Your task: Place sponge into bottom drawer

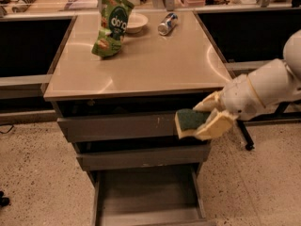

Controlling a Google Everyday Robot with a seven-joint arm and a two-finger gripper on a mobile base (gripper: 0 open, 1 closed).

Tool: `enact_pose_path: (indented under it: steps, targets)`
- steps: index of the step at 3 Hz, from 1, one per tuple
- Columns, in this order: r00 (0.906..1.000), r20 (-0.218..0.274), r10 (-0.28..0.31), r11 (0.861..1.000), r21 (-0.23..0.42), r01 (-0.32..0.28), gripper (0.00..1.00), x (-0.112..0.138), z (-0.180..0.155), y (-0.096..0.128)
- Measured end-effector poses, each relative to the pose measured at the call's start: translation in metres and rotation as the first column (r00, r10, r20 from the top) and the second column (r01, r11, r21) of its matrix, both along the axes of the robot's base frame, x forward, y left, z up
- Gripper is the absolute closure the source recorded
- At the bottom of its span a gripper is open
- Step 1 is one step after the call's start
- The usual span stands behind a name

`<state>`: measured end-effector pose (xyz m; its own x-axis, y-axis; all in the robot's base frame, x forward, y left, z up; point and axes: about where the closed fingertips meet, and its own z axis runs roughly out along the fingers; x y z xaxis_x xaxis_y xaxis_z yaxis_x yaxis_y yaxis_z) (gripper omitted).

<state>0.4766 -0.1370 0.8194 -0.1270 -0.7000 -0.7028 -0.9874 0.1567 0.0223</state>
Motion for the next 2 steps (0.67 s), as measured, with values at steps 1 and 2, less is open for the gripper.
enact_pose_path:
  steps: [1, 2]
  targets:
    - [0.9998, -0.004, -0.018, 1.0, 0.006, 0.018, 1.0, -0.023, -0.077, 0.004]
    - [0.9942, -0.108, 0.004, 0.999, -0.035, -0.008, 1.0, -0.053, -0.198, 0.021]
